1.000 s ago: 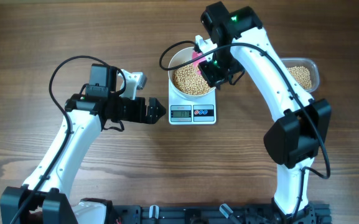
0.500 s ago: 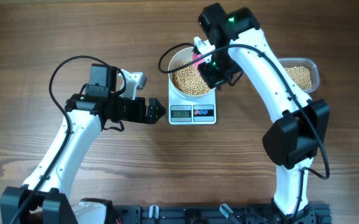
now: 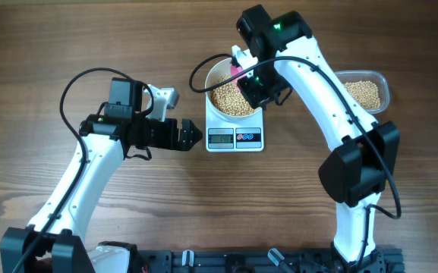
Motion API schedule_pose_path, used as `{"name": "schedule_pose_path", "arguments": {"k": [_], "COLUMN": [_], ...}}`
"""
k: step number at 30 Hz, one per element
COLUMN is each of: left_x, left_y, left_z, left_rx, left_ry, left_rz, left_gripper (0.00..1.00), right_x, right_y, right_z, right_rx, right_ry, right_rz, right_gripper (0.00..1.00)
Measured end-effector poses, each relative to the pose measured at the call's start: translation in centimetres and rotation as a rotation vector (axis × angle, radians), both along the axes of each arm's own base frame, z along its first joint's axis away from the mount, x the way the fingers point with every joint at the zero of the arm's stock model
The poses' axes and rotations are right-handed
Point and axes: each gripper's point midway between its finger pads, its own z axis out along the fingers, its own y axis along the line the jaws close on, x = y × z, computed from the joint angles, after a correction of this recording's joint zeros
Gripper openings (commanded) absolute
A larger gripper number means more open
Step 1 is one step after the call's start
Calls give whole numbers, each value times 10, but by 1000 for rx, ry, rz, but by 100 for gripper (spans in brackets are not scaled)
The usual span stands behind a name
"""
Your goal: Scoop item into bowl and weigh 150g on scale
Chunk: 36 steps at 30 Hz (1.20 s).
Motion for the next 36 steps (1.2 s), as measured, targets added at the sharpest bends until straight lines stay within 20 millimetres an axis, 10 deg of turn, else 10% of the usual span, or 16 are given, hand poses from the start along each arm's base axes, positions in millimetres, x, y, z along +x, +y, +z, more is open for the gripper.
{"name": "schedule_pose_path", "arguments": {"k": [36], "left_x": [0], "left_y": [0], "left_z": [0], "left_rx": [0], "left_ry": [0], "left_rz": [0], "left_gripper": [100], "right_x": [2], "right_y": [-2], "right_z": [0], "right_rx": [-10], "right_ry": [-8], "right_rz": [0], "right_gripper": [4]}}
